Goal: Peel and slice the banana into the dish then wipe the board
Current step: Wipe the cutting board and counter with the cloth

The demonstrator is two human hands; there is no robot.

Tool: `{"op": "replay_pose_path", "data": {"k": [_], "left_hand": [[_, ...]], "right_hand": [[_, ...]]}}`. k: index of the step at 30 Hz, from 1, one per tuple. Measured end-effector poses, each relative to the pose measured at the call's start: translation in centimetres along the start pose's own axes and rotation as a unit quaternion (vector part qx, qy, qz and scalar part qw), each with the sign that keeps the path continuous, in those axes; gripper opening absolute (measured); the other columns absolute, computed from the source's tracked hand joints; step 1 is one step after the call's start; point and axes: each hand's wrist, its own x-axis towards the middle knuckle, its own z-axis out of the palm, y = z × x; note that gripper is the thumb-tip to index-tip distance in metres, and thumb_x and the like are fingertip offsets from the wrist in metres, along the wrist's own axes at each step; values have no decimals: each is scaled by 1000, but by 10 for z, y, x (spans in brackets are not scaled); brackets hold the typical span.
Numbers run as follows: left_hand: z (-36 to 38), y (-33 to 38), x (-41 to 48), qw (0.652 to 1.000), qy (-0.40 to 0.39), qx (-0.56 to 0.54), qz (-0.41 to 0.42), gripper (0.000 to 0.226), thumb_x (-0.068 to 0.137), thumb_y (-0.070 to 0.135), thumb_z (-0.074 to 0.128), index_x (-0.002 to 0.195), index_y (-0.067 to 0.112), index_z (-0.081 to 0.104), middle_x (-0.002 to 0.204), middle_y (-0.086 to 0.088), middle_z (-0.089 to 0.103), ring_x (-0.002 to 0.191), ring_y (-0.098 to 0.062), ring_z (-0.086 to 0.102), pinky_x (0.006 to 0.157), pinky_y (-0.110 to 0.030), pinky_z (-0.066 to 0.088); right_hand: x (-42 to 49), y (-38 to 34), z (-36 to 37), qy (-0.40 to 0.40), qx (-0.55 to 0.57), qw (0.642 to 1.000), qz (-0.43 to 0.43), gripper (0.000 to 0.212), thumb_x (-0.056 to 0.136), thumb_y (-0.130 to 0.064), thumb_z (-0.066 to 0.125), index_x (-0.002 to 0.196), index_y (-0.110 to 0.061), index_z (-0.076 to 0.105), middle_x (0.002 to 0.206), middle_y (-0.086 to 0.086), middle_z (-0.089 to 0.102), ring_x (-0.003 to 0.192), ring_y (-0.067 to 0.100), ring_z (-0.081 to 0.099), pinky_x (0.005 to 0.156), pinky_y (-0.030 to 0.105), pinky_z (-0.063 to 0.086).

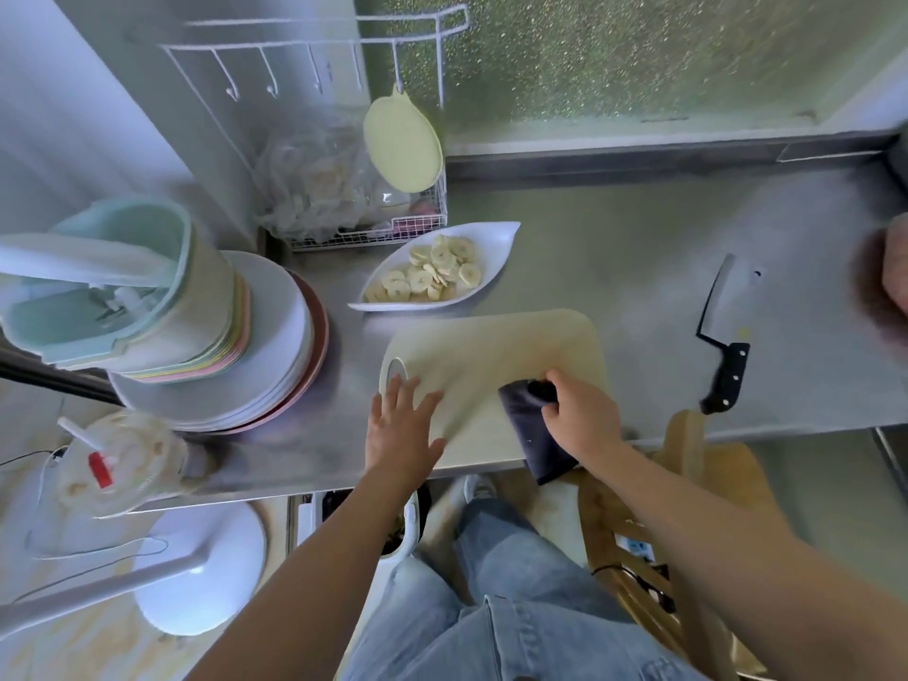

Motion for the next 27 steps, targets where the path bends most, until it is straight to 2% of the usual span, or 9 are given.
{"op": "replay_pose_path", "data": {"k": [6,10,13,15,17,19,22,24,27], "left_hand": [[4,8,3,999,-3,14,-40,68,85,65,45,140,29,29,157,-7,11,148,-32,-2,117,-53,9],[1,-3,1,991,-11,69,-110,78,89,69,28,145,15,25,160,-17,5,148,-36,-4,118,-54,6],[-3,-4,0,985,-25,67,-154,86,89,69,27,147,5,20,159,-22,0,147,-37,-8,117,-57,5],[-2,-1,2,987,-21,48,-154,90,89,70,29,149,5,12,159,-22,-9,147,-37,-11,116,-60,6],[2,4,3,994,-15,24,-104,89,88,70,33,152,16,3,159,-17,-14,147,-36,-11,115,-62,5],[6,9,3,999,-27,19,-29,91,84,74,38,152,28,0,160,-11,-13,147,-33,-9,115,-62,3],[14,11,0,998,-45,44,10,115,69,86,44,152,28,-10,159,-8,-15,147,-30,-13,114,-63,1],[17,11,-1,997,-46,63,12,120,67,86,47,152,26,-14,159,-10,-18,146,-31,-15,114,-63,3],[17,13,0,996,-44,71,13,120,69,83,49,152,24,-14,159,-12,-18,146,-33,-15,113,-64,6]], "right_hand": [[5,3,-7,-36,132,991,0,26,88,-8,50,114,-6,56,97,16,65,89,34,59,73,36,43],[5,-16,-7,-116,241,963,-30,21,90,-4,47,108,-8,56,93,6,61,86,23,57,63,24,39],[10,-14,-16,-22,330,943,41,22,88,0,46,102,-7,60,93,4,62,86,19,56,63,20,35],[20,5,-25,104,314,939,95,21,87,2,45,99,-5,59,96,10,62,90,26,56,70,23,34],[30,29,-35,164,248,943,148,23,89,3,42,105,-4,56,107,16,57,98,32,53,76,27,34],[38,50,-34,134,178,958,179,34,90,2,41,122,-7,52,124,17,47,113,33,45,87,33,37],[35,59,-13,21,71,982,172,52,92,-10,50,142,-14,36,140,13,33,127,35,29,101,42,36],[27,56,-2,21,65,987,147,56,89,-9,55,141,-13,37,139,12,33,125,35,31,99,42,39],[8,45,6,51,115,988,92,43,83,1,55,124,-11,53,126,11,46,114,31,42,89,38,43]]}}
